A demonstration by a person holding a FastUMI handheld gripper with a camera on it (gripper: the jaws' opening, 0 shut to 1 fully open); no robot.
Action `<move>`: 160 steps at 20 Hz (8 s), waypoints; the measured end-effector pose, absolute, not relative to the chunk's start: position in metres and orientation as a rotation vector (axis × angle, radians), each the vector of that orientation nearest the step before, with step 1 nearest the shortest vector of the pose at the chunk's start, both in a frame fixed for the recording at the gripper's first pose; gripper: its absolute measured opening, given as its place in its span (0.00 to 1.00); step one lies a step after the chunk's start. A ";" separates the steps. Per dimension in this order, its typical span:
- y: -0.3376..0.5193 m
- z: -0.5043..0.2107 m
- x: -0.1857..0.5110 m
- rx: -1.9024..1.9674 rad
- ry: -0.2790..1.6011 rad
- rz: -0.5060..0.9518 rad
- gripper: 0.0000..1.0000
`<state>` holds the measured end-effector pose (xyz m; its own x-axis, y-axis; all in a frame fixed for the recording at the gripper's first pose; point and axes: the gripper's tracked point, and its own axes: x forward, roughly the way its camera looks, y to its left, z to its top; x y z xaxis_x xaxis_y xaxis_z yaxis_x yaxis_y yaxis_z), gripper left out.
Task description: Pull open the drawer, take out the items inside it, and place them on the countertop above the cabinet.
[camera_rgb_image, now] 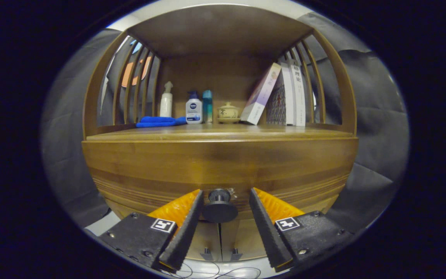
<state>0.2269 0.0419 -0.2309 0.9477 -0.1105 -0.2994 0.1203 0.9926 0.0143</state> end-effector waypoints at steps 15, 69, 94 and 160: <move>0.046 -0.229 0.219 0.006 0.321 -0.092 0.41; 0.052 -0.192 0.018 0.051 0.250 -0.043 0.70; 0.033 -0.039 0.205 -0.025 0.546 -0.024 1.00; 0.038 -0.090 0.334 0.184 1.003 -0.049 0.21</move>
